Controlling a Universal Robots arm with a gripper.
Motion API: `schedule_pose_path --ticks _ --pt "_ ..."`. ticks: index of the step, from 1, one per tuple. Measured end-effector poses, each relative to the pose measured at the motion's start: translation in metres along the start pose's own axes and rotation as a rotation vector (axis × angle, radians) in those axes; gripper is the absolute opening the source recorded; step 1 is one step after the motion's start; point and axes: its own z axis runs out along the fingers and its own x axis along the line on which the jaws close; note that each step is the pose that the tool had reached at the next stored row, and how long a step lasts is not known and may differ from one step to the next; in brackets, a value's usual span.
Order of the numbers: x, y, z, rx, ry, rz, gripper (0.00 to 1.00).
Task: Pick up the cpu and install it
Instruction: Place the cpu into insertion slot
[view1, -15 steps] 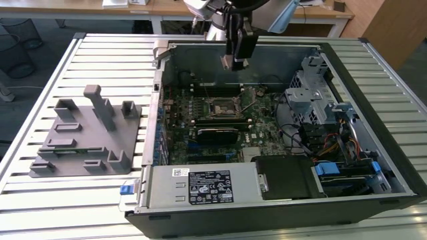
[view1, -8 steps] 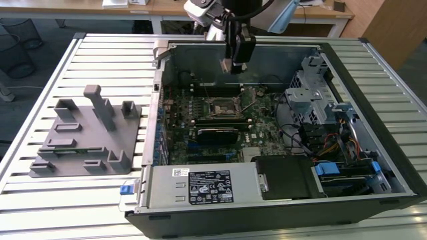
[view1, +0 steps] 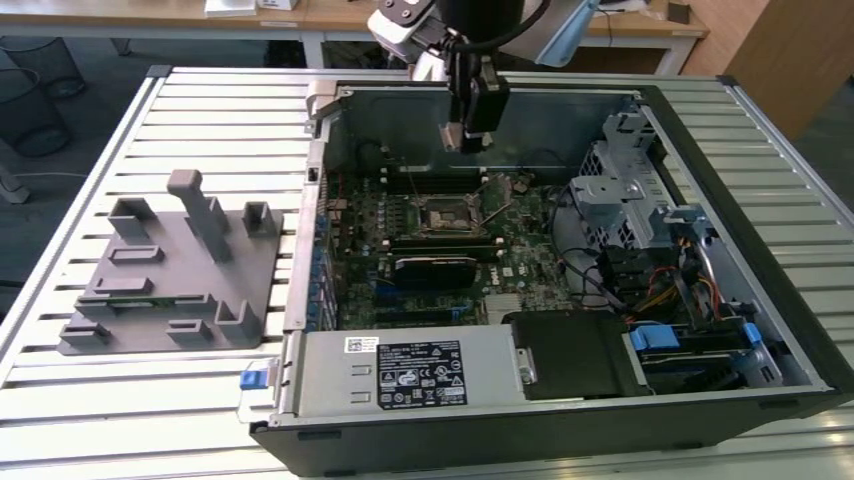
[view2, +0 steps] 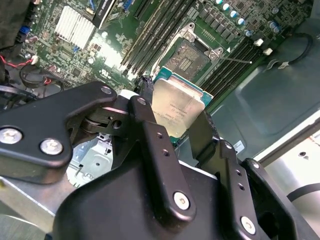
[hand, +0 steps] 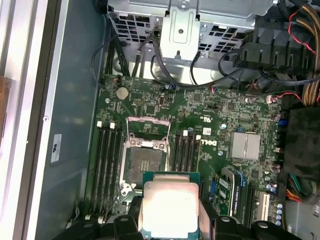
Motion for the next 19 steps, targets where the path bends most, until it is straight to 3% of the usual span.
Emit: schedule_pose_path --ticks 10,19 --pt "0.0004 -0.0002 0.0033 0.0000 -0.0001 0.002 0.53" --pt "0.0045 -0.0002 0.0175 0.0000 -0.0003 0.012 0.53"
